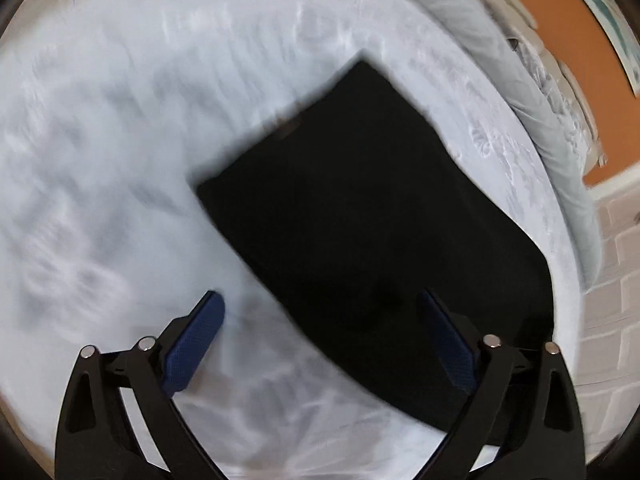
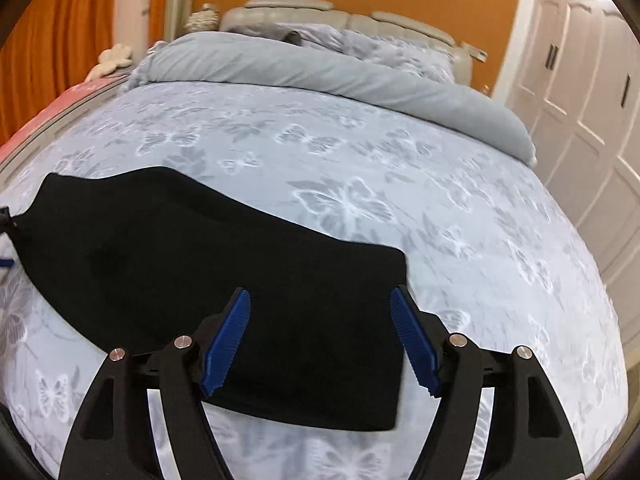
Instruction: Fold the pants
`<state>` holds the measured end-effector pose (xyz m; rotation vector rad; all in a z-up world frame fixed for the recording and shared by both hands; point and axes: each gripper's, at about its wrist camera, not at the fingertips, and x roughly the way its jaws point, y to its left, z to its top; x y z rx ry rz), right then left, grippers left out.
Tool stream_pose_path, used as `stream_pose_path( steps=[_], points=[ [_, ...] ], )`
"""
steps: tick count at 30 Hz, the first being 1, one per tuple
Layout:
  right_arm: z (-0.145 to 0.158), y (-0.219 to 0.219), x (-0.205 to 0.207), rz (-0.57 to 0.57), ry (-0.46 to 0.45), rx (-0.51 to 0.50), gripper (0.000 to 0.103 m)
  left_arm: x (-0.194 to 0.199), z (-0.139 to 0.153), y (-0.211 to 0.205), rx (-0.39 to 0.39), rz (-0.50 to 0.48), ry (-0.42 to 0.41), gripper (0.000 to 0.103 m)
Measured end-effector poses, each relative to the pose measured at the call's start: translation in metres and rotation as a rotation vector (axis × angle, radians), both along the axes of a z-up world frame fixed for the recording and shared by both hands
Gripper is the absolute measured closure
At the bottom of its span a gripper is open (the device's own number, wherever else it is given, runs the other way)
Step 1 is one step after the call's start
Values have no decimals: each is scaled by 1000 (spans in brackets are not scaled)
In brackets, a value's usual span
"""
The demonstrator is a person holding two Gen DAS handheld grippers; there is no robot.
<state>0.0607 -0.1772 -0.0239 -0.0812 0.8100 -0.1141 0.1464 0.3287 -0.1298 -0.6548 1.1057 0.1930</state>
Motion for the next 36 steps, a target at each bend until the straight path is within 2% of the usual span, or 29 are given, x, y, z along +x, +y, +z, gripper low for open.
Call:
stream_pose_path(
  steps=[1,2,3,4,5,6,8,10,13,16,20,23,24,26,27,28,29,30,31,32,33,36],
  points=[
    [0,-6,-3,-9,2,9,30,2,4,-5,46,17,-7,15],
    [-1,-13,-4,-21,7,19,30,4,7,-9,74,15,-10,43],
    [-2,-17,-5,-26,11,24,30,7,10,-15,90,3,-13,62],
    [-2,-21,-5,-32,14,25,30,8,13,-18,107,19,-15,68],
    [-1,-27,-7,-42,13,24,30,7,15,-19,103,29,-23,81],
    [0,-30,-7,-44,13,25,30,7,18,-20,86,36,-34,85],
    [2,-38,-13,-55,8,23,30,3,29,-25,101,53,-64,87],
    [4,-46,-17,-71,2,23,30,-1,51,-42,155,43,-129,88],
    [6,-64,-20,-101,2,49,30,-13,90,-86,197,-39,-256,88],
    [6,-83,-23,-139,10,115,30,-19,112,-135,228,-147,-335,88],
    [5,-97,-25,-161,15,145,30,-30,119,-217,277,-333,-385,88],
    [1,-101,-26,-163,24,132,30,-30,96,-273,286,-474,-329,88],
    [-1,-102,-26,-163,30,129,30,-34,86,-286,304,-509,-307,88],
    [-6,-103,-24,-160,49,124,30,-39,63,-316,395,-575,-264,85],
    [-9,-103,-23,-159,59,121,30,-46,51,-333,483,-605,-254,78],
    [-10,-103,-22,-161,65,120,30,-51,44,-344,538,-631,-257,72],
    [-13,-104,-21,-161,74,125,30,-55,42,-351,553,-646,-260,50],
    [-14,-103,-20,-157,80,136,30,-60,42,-354,517,-665,-257,23],
    [-15,-101,-18,-144,84,155,30,-65,43,-353,478,-676,-263,13],
    [-14,-100,-17,-132,83,171,30,-71,48,-352,439,-682,-276,7],
    [-12,-95,-16,-113,76,191,29,-81,55,-349,422,-684,-305,7],
    [-5,-79,-11,-35,56,268,28,-106,75,-339,448,-705,-383,5]
  ],
)
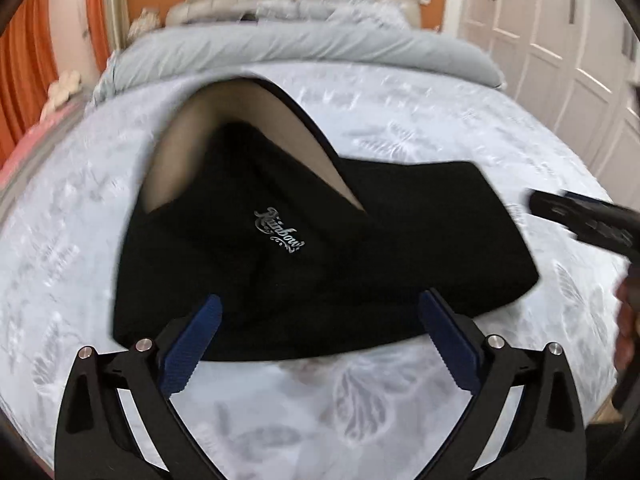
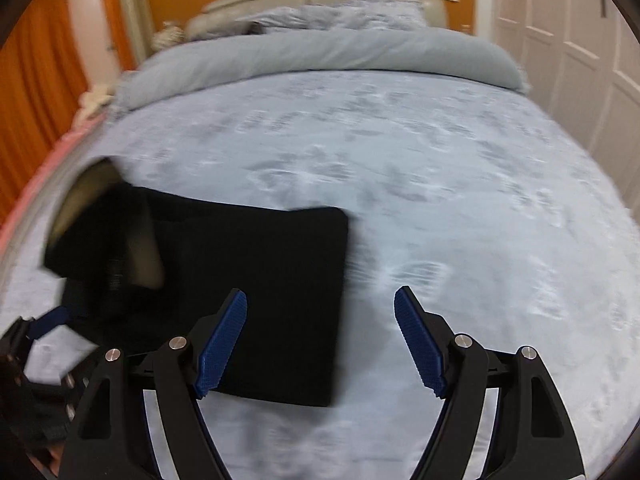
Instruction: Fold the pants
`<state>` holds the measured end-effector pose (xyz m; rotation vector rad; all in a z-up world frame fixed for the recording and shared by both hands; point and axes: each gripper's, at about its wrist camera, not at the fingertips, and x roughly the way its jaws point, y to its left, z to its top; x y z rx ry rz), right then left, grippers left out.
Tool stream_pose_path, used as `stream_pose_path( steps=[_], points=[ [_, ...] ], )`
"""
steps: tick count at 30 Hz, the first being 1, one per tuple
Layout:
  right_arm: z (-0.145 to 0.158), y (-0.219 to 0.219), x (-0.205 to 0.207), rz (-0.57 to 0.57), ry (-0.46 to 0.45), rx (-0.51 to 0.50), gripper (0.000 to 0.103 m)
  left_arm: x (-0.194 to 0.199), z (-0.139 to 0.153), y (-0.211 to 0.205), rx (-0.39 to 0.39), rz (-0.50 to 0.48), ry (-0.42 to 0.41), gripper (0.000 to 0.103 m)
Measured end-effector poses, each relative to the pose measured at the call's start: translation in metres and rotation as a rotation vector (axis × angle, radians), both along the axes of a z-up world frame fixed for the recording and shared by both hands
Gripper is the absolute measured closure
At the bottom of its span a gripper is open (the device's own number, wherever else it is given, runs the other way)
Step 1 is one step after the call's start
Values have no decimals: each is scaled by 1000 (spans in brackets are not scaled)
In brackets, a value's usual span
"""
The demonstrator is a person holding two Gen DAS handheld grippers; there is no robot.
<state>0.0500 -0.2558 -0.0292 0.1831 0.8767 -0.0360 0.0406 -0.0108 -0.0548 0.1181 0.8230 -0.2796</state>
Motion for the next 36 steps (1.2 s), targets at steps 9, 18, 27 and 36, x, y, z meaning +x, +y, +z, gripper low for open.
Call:
stream_pose_path(
  steps=[9,18,27,36],
  points=[
    [-22,65,42,170,57,248,22,14,28,123,-99,251,-39,5],
    [-59,100,81,163,120,395,39,8,26,209,-99,415,-27,5],
    [24,113,50,268,-100,339,89,13,37,198,-121,378,-39,5],
    [4,12,10,82,-22,112,89,22,26,123,-115,241,15,5]
  ],
)
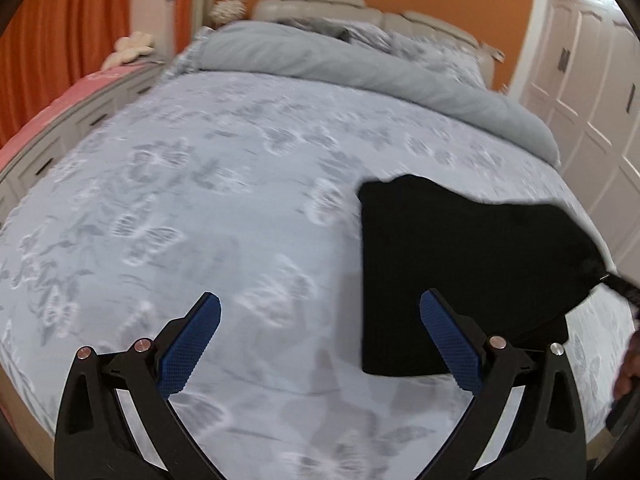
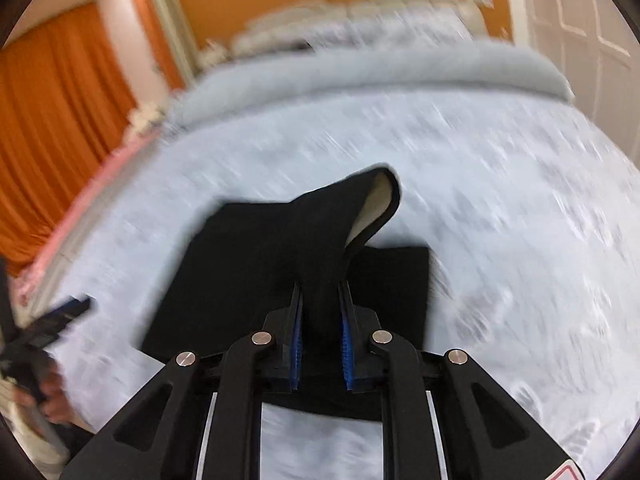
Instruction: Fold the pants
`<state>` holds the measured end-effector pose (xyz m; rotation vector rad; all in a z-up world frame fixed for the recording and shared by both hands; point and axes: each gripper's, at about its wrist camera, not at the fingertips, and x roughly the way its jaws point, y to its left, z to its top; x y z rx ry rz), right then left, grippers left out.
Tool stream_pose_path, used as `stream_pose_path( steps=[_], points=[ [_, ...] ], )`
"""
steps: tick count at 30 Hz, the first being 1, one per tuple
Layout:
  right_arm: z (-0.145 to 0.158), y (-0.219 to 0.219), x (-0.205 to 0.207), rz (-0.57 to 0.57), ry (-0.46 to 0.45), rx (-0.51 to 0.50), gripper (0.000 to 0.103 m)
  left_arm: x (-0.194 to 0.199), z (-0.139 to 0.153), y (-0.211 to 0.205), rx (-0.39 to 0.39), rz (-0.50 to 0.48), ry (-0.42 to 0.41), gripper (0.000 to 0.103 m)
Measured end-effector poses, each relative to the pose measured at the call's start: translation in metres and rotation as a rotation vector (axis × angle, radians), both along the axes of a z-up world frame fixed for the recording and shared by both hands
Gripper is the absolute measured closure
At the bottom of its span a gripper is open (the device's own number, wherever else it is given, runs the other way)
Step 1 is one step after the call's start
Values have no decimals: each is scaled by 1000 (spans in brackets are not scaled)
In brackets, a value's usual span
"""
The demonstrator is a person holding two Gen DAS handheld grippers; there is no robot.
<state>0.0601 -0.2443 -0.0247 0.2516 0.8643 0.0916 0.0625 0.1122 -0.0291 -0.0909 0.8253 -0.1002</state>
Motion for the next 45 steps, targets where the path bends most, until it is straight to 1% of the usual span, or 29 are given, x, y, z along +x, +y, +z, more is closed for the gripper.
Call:
stream_pose_path(
  steps=[2,3,7,9,10,15,16,17,18,19,21,23,24,25,26,27,28,29,30,32,33,35,39,40,41,42,43,44,45],
  points=[
    [-37,-6,8,5,114,-1,89,3,-8,-21,20,-29,25,5],
    [-52,-6,11,13,144,11,89,5,-11,-28,31,-37,32,5],
    [-45,2,11,54,128,-16,78,11,-24,-57,84,-59,53,5],
    [-38,3,10,46,117,8,53,12,-28,-64,84,-64,62,5],
    [-37,-3,8,22,111,28,47,13,-30,-67,81,-66,67,5],
    [-40,-27,28,-34,107,195,46,17,-34,-73,33,-93,99,5],
    [-45,-28,34,-48,117,209,54,18,-35,-74,30,-99,109,5],
    [-52,-28,41,-51,128,209,76,19,-38,-74,30,-103,119,5],
    [-54,-28,45,-64,137,190,93,20,-39,-74,32,-105,125,5],
    [-50,-27,44,-75,125,195,96,21,-41,-73,41,-101,133,5],
    [-17,-19,33,-58,33,168,96,23,-41,-68,52,-87,142,5],
    [4,-12,22,-37,-21,107,95,26,-40,-62,53,-73,155,5],
    [1,-11,20,-42,-6,65,91,29,-41,-57,56,-62,161,5],
    [-8,-10,21,-41,32,30,79,32,-41,-54,67,-46,168,5],
    [-27,-12,26,-41,123,-12,76,35,-44,-50,84,-25,180,5],
    [-43,-17,29,-59,191,-8,74,37,-46,-48,97,-12,192,5],
    [-47,-26,25,-86,189,66,74,39,-48,-45,100,6,210,5],
    [-42,-32,22,-101,183,117,74,40,-49,-41,85,11,219,5],
    [-33,-36,18,-109,165,124,73,41,-51,-34,36,17,243,5],
    [-16,-42,5,-122,100,90,45,42,-52,-24,-64,10,269,5],
    [-12,-46,0,-134,92,78,30,43,-54,-17,-149,1,292,5],
    [-17,-52,-3,-126,120,94,29,44,-59,-11,-227,-5,320,5],
    [-50,-52,1,-89,235,171,29,53,-86,-13,-311,-7,418,6],
    [-59,-50,2,-80,254,200,29,54,-94,-15,-343,-13,447,9],
    [-68,-49,3,-60,264,248,30,56,-100,-18,-366,-20,474,16],
    [-75,-45,5,-38,280,284,40,56,-100,-20,-345,-22,463,28],
    [-82,-42,7,-18,287,310,52,56,-97,-25,-331,-51,444,45],
    [-81,-39,8,-10,269,304,61,56,-94,-29,-348,-90,452,64],
    [-74,-36,8,7,254,301,70,53,-89,-29,-367,-82,448,76]
  ],
)
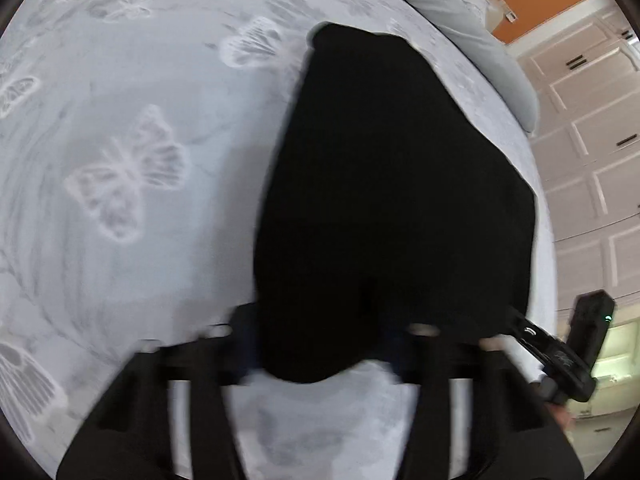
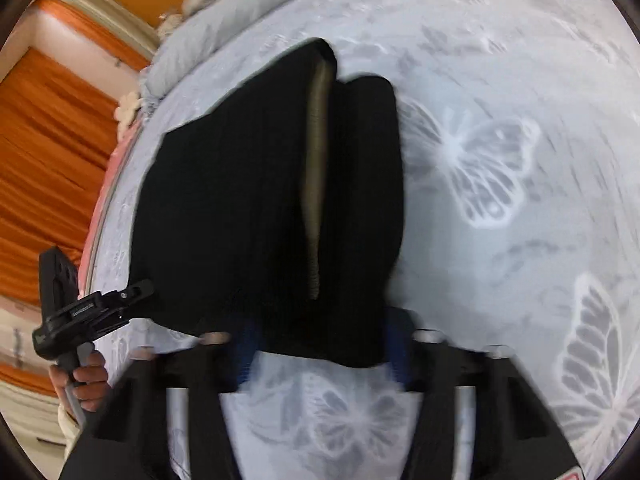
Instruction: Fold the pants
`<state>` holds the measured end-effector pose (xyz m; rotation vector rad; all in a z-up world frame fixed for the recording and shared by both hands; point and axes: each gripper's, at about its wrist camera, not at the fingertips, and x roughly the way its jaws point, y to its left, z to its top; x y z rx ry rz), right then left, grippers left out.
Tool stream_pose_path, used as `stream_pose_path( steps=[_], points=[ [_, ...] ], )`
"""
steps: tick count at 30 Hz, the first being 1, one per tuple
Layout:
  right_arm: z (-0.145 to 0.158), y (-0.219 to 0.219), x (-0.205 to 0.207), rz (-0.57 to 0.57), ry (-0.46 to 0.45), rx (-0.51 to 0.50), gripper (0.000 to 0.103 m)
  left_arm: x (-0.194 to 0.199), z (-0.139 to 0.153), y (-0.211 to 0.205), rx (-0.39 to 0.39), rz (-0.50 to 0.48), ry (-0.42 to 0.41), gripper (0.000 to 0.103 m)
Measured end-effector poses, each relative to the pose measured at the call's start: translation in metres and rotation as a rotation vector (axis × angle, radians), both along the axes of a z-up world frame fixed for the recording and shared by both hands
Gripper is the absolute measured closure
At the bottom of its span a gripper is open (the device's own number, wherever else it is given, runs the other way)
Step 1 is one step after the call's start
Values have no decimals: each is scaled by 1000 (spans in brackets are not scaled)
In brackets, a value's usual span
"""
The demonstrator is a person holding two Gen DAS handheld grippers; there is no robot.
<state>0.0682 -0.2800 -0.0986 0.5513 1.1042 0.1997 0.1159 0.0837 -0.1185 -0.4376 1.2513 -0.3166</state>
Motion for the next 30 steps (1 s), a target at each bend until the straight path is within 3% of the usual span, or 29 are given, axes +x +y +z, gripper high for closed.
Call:
stream_pose_path(
  steps=[2,6,7,9,11,12,14,15,16,17,18,20,24,25,26,27,30],
  points=[
    [33,5,-10,32,-90,-6,75,-11,21,5,-15,-12,-50,83],
    [78,10,-49,130,-169,9,74,-48,59,21,-57,-86,-114,83],
    [78,11,-61,147,-165,4,73,-61,59,24,-53,-126,-105,82],
    [47,12,-79,163,-66,-3,68,-75,43,25,-38,-164,-51,77],
    [4,12,-85,110,102,-95,58,-86,21,20,45,-184,-3,73],
    [6,8,-86,93,86,-60,58,-91,17,18,85,-183,-17,70],
    [35,2,-86,44,-34,-57,58,-98,32,15,153,-182,-101,69],
    [54,-1,-87,-9,-126,-114,54,-103,48,12,207,-167,-187,67],
    [65,-1,-86,-42,-174,-162,44,-106,62,10,262,-142,-270,63],
    [76,1,-79,-68,-210,-219,39,-109,72,8,297,-120,-323,51],
    [81,4,-66,-73,-227,-243,35,-110,87,4,333,-87,-400,38],
    [77,10,-36,-57,-213,-231,35,-107,98,-2,339,-69,-454,28],
    [46,23,25,-67,-133,-289,35,-89,97,-19,362,-51,-453,25],
    [37,21,28,-74,-118,-296,41,-82,90,-24,381,-46,-431,24],
    [26,22,34,-63,-98,-284,58,-78,87,-24,389,-45,-419,24],
    [21,24,35,-41,-88,-256,82,-73,82,-27,411,-48,-403,24],
    [61,28,6,-36,-208,-234,99,-72,72,-27,508,-31,-391,23]
  ],
)
